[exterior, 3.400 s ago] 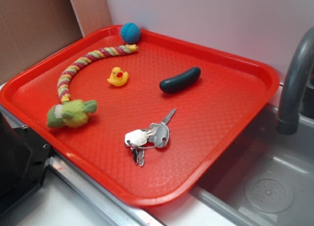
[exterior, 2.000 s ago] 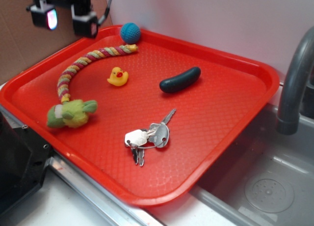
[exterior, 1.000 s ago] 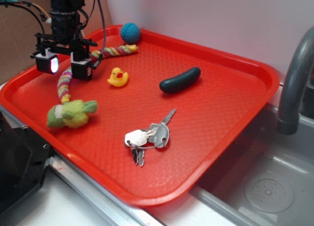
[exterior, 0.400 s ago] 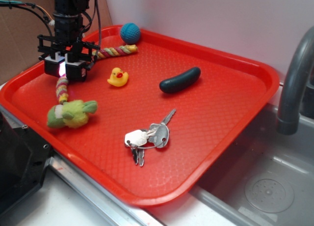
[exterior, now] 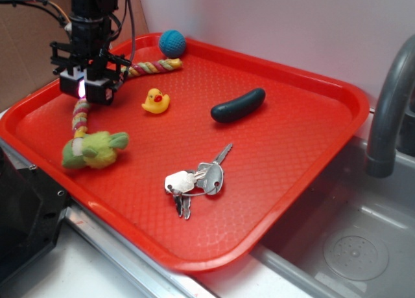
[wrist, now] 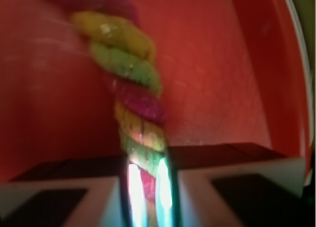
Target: Grab the multicolored rope.
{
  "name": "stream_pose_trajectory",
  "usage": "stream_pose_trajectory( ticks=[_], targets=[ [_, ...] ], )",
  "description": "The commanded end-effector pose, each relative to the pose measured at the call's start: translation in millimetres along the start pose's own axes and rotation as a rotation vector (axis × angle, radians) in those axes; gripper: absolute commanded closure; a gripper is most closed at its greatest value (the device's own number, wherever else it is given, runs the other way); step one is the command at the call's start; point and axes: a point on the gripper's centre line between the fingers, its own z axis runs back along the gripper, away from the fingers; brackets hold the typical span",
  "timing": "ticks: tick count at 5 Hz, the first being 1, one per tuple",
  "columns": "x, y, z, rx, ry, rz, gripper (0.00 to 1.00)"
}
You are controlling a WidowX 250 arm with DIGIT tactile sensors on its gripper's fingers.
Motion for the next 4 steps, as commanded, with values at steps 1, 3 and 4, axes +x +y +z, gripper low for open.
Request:
stream_pose_trajectory(
  ticks=[1, 3, 4],
  targets=[
    [-32, -6, 110, -0.161, -0.272, -0.189, 1.0],
    [-61, 3, 191, -0.161, -0.27, -0.414, 1.0],
    [-68, 10, 208, -0.18, -0.281, -0.404, 1.0]
  ],
)
